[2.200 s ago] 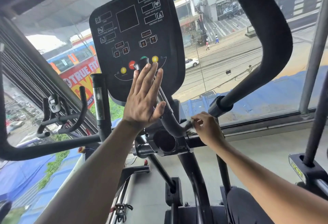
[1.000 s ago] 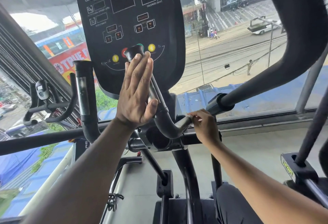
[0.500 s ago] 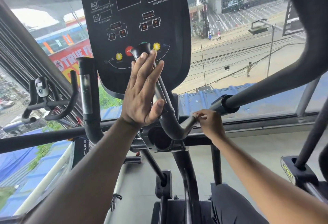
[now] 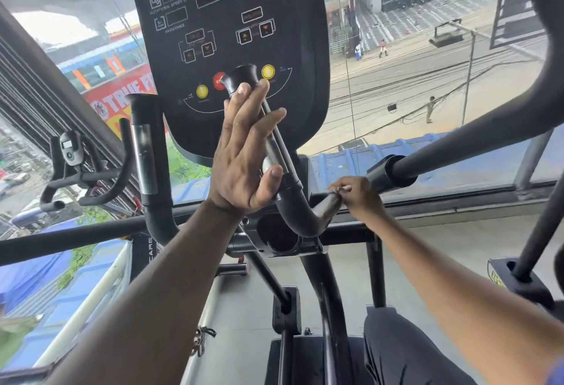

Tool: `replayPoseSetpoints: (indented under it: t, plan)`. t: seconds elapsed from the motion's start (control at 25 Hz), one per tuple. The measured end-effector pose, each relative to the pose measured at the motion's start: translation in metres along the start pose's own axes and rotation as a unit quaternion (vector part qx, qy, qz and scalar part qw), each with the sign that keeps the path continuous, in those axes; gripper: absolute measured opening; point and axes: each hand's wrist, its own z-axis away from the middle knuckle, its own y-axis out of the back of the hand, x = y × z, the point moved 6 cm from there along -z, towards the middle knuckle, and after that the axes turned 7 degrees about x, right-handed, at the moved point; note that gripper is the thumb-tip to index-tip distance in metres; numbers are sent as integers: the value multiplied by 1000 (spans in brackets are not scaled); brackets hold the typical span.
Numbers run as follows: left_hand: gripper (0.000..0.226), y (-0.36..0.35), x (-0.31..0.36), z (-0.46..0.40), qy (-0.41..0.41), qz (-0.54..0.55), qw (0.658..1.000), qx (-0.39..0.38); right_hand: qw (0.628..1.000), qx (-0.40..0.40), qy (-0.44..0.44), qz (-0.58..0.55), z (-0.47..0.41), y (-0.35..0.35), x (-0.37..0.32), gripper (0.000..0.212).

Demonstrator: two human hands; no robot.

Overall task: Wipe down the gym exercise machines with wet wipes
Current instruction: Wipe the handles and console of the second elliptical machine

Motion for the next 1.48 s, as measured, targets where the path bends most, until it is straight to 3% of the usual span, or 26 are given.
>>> replayPoseSetpoints:
  t: [0.12, 0.24, 0.28, 0.36, 0.44, 0.52, 0.68, 0.84, 0.92, 1.0, 1.12, 1.2, 1.28, 1.36, 1.48]
  plan:
    - [70, 1, 1, 0, 6, 11, 1000, -3, 983, -160, 43, 75, -39, -13, -8, 24]
    - [68, 0, -1, 0, 8, 18, 1000, -3, 959, -234, 32, 156, -61, -39, -5, 28]
    - [68, 0, -1, 0, 8, 20, 1000, -1, 963, -236, -3, 132, -63, -48, 1, 31]
    - [66, 1, 0, 1, 1, 23, 1000, 3, 961, -225, -152, -52, -54, -57, 21, 28]
    - [67, 0, -1, 0, -3, 23, 1000, 3, 900, -204, -269, -277, -31, -62, 39, 16]
    - [67, -1, -1, 1, -4, 28, 1000, 2, 867, -173, -268, -382, -10, -62, 52, 19]
    - [64, -2, -4, 4, -8, 33, 999, 14, 914, -83, -200, -344, -14, -51, 59, 21]
    - [63, -3, -5, 1, -8, 42, 999, 8, 895, -187, -217, -342, -24, -64, 53, 26]
    - [63, -2, -4, 2, -2, 40, 999, 4, 891, -163, -246, -345, -14, -68, 55, 25]
    - [62, -1, -4, 2, 1, 41, 999, 4, 900, -90, -261, -337, 3, -59, 52, 20]
    - [62, -2, -4, 1, 2, 44, 999, 5, 949, -1, -177, -260, -4, -33, 47, 26]
    - [62, -2, -4, 1, 4, 44, 999, 6, 977, -63, -103, -178, -18, -27, 29, 25]
    - [62, -2, -3, 3, 5, 45, 999, 2, 964, -133, -140, -182, -26, -31, 27, 25]
    - [62, -1, -3, 3, 7, 47, 999, 2, 919, -156, -234, -275, -17, -37, 26, 19]
    - [62, -2, -3, 2, 9, 46, 999, 8, 871, -73, -325, -361, 8, -39, 31, 12]
